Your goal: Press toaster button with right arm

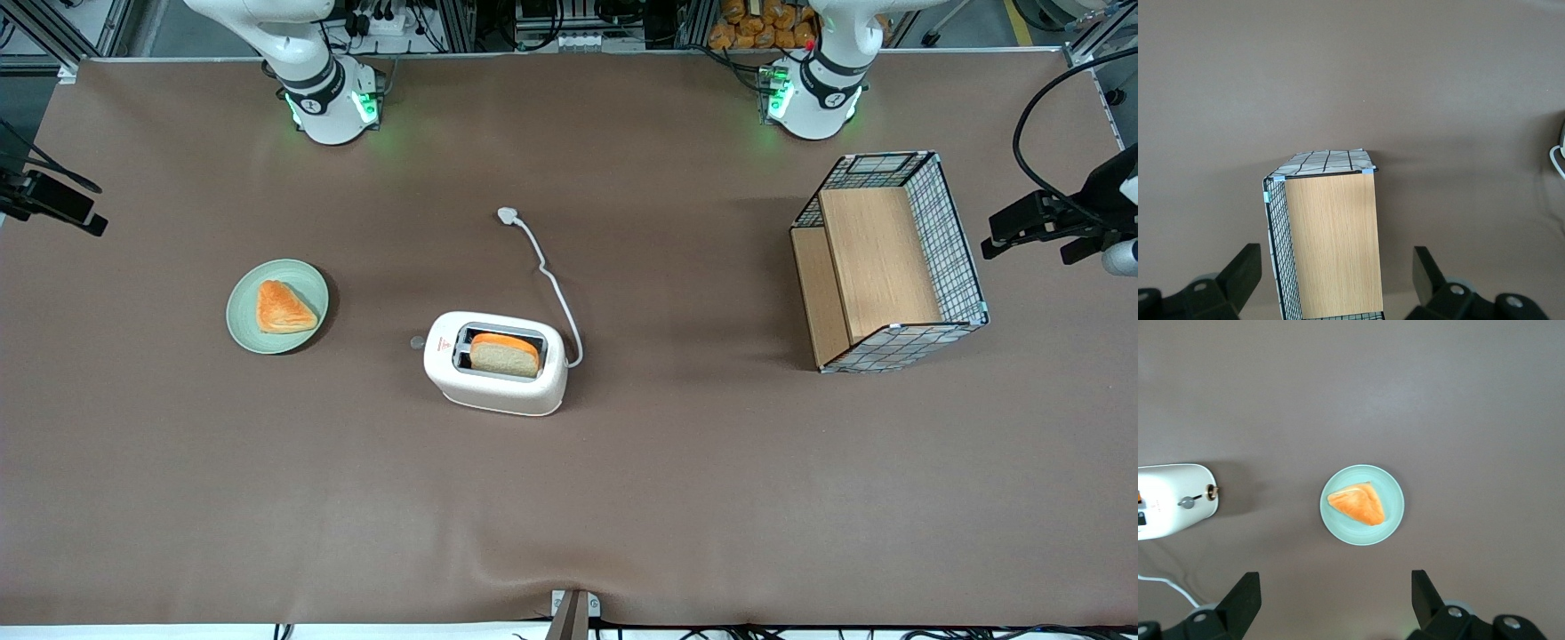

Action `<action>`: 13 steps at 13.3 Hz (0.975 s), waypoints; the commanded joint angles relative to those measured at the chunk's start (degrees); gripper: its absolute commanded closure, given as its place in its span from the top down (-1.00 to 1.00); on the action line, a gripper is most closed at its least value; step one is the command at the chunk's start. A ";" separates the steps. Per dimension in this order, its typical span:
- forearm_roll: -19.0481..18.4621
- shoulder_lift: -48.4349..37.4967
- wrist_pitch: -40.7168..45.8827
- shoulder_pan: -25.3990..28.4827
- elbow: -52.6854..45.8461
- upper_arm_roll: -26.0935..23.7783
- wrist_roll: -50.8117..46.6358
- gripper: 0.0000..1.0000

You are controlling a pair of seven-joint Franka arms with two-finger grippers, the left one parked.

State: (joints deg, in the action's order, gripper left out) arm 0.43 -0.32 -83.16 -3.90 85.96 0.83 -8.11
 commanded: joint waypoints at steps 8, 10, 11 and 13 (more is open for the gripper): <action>-1.57 0.41 5.03 0.65 -2.81 0.31 8.46 1.00; -1.57 0.41 5.11 0.65 -2.72 0.31 8.46 1.00; -1.57 0.41 5.46 0.65 -2.72 0.31 8.46 1.00; -1.57 0.41 5.55 0.65 -2.81 0.31 8.46 1.00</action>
State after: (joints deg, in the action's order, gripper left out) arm -0.07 -0.32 -78.79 -3.73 84.57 0.83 -0.43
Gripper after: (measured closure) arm 0.000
